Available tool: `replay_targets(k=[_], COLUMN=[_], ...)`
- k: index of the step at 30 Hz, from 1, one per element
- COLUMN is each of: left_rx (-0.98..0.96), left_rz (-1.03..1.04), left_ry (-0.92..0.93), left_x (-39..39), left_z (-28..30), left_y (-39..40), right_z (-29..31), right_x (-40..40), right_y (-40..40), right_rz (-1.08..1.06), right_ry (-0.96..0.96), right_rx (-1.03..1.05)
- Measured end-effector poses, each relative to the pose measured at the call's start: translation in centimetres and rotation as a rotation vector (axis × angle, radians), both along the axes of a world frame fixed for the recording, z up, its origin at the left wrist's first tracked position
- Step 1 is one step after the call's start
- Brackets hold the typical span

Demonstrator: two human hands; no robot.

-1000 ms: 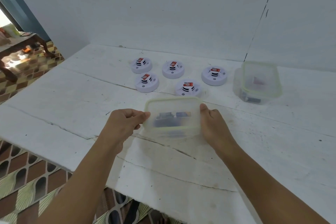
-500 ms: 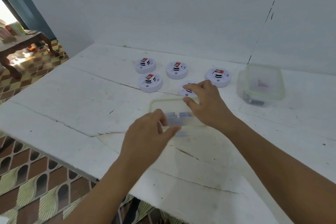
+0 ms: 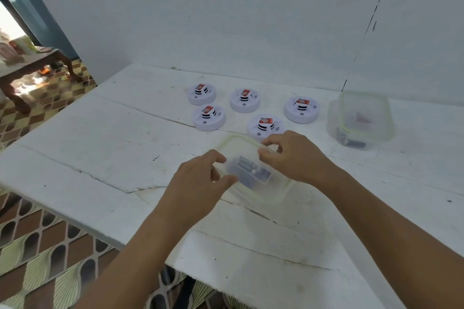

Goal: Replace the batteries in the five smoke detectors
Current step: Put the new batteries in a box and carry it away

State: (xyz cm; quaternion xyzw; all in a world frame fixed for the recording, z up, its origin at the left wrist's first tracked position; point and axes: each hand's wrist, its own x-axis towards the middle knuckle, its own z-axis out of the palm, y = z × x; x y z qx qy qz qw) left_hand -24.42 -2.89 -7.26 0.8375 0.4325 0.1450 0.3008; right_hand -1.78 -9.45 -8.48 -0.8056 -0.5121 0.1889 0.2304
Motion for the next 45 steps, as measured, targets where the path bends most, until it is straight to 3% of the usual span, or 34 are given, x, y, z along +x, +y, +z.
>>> replay_targets(k=[18,22,26,36,45], left_rx=[-0.199,-0.093,-0.114,-0.524,-0.598], left_rz=[0.146,0.186,0.171,0.163,0.154], left_ry=[-0.168,-0.110,-0.093,-0.171,-0.176], left_x=[1.4,0.8,0.6,0.8,1.0], left_z=[-0.5,-0.7,-0.6,0.0,0.0], left_y=[3.8,2.8,2.5,4.8,5.3], right_z=[-2.3,-2.8,-3.2,-3.3,-3.4], right_x=[-1.8,-2.5,-2.8,-2.9,-2.9], right_y=[-1.5,-1.5,-1.6,-1.5,-1.4], right_rz=[-0.155,-0.160,-0.153,-0.144,-0.140], right_ry=[0.475,0.458,0.441,0.430,0.410], right_rx=[-0.052,0.005,0.031,0.033,0.023])
